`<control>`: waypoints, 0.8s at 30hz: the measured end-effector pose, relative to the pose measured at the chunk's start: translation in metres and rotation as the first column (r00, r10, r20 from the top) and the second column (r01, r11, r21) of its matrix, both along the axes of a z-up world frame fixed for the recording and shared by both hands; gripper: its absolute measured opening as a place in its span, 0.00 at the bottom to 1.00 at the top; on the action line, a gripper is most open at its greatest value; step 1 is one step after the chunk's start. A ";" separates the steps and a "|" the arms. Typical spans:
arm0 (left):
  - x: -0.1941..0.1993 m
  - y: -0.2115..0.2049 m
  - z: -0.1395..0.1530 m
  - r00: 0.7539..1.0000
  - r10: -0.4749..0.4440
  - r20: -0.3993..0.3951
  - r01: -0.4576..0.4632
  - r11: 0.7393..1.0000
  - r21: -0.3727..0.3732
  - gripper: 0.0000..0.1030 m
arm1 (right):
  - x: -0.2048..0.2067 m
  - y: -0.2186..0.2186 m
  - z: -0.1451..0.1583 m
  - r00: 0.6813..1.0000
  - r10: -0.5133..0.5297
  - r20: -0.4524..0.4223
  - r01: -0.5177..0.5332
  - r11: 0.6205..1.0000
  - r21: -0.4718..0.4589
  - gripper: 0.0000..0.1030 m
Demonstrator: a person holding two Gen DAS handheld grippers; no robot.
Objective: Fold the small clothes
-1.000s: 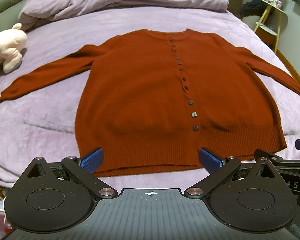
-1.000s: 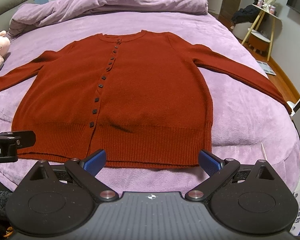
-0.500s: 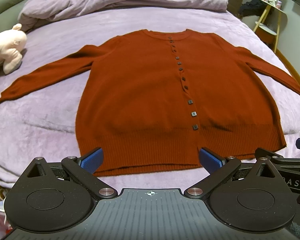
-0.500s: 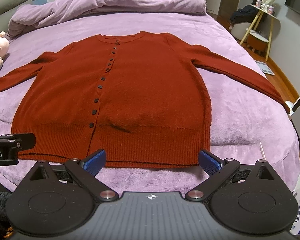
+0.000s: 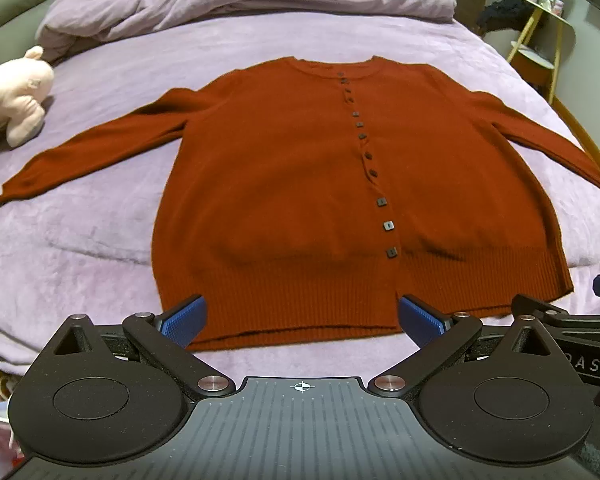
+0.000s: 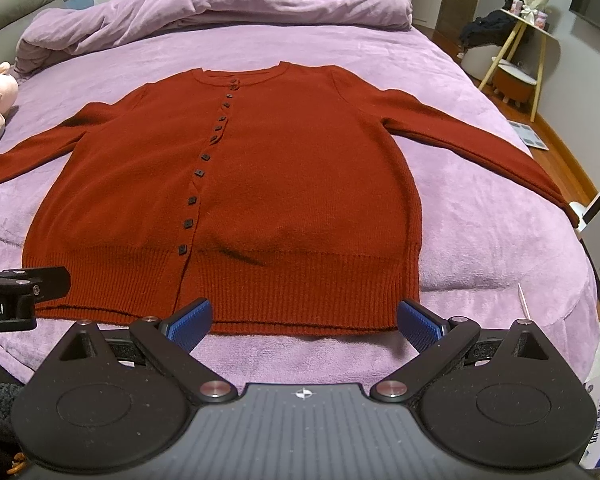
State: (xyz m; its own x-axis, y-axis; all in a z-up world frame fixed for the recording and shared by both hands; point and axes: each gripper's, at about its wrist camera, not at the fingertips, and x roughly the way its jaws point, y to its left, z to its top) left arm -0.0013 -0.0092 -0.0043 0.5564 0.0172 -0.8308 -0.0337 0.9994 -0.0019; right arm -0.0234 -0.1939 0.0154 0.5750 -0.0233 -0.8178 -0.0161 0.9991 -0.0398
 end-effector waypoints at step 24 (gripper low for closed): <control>0.006 0.001 -0.005 1.000 -0.007 -0.028 0.006 1.000 -0.013 1.00 | 0.004 -0.002 -0.001 1.000 0.016 -0.013 -0.015 0.999 0.034 0.96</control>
